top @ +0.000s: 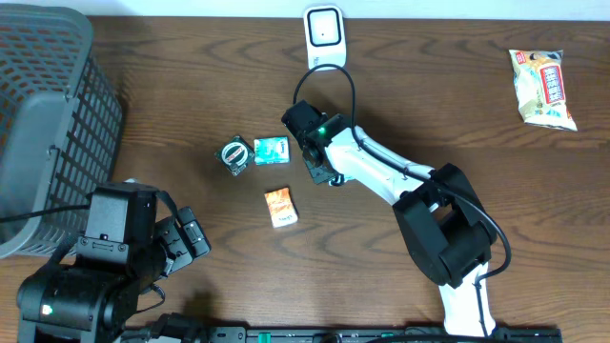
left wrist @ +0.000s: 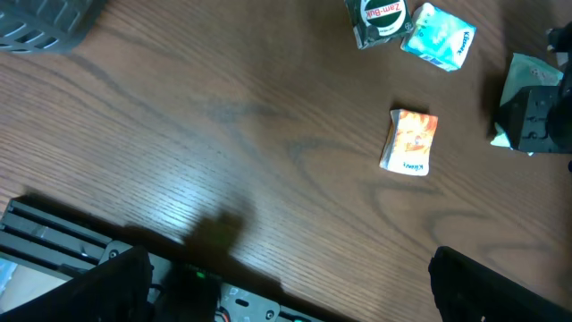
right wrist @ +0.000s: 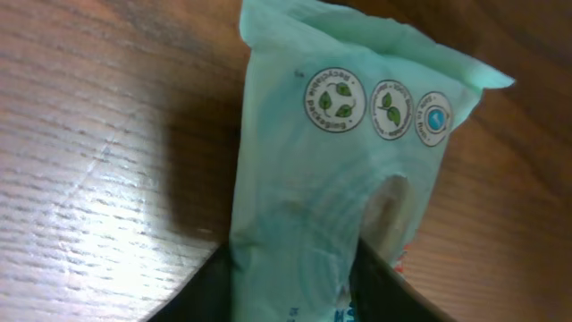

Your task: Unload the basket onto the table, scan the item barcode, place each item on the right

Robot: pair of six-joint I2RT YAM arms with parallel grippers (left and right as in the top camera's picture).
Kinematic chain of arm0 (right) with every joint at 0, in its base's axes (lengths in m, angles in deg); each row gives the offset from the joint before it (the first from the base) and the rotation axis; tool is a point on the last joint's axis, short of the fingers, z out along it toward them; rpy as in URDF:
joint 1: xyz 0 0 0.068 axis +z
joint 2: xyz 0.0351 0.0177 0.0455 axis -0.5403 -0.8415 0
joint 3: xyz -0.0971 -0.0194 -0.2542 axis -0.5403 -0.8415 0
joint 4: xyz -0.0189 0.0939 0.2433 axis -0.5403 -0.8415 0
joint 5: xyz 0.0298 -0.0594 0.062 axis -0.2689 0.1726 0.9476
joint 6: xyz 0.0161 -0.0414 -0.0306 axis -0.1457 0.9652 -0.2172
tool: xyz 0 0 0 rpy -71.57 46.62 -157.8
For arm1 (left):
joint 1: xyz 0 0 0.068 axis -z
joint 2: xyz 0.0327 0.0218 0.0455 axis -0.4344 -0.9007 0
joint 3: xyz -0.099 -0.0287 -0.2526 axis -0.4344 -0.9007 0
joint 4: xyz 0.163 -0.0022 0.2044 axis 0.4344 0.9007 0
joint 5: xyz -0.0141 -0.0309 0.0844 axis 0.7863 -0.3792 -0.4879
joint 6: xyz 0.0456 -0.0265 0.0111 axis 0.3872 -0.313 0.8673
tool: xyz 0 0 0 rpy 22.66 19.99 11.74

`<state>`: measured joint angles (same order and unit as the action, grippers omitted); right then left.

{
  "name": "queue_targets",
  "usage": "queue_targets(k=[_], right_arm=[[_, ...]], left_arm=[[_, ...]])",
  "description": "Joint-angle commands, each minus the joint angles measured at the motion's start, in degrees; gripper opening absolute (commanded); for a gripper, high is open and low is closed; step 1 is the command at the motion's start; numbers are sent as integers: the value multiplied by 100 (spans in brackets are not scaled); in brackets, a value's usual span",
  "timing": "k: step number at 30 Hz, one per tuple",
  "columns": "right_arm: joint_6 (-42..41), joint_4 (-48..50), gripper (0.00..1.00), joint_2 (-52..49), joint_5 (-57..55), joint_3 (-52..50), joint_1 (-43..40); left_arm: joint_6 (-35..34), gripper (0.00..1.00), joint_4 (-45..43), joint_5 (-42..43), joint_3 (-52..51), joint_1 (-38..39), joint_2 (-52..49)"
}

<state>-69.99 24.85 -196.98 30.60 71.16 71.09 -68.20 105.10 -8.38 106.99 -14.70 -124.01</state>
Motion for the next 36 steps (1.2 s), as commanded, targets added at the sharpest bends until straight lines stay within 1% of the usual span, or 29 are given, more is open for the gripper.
queue_targets(k=[1, 2, 3, 6, 12, 16, 21, 25, 27, 29, 36], right_arm=[[-96, -39, 14, -223, 17, -33, -15], [-94, -39, 5, -225, 17, -37, -15], [-96, -39, 1, -225, 17, -39, -17], [-96, -20, 1, -223, 212, -39, -48], [-90, -46, 1, 9, 1563, 120, -271], [350, -7, 1, 348, 3209, 275, -671], [855, 232, 1, 485, 5770, 273, -1303], [1062, 494, 1, 448, 7184, 33, -1626], [1064, 656, 1, 439, 7497, -175, -1714], [986, 859, 1, 437, 7571, -435, -1755], [-330, 2402, 1, 437, 7560, -1757, -1895]], left_arm=[[-24, 98, 13, -31, -4, 2, 4], [-24, 97, 13, -31, -4, 2, 4], [-24, 98, 13, -31, -4, 2, 4], [-26, 97, 13, -31, -4, 2, 4], [-24, 98, 13, -31, -4, 2, 4], [-24, 97, 13, -31, -4, 2, 4], [-24, 98, 13, -31, -4, 2, 4], [-26, 98, 13, -31, -4, 2, 4], [-26, 97, 13, -31, -4, 2, 4], [-26, 98, 13, -31, -4, 2, 4], [-24, 97, 13, -31, -4, 2, 4]])
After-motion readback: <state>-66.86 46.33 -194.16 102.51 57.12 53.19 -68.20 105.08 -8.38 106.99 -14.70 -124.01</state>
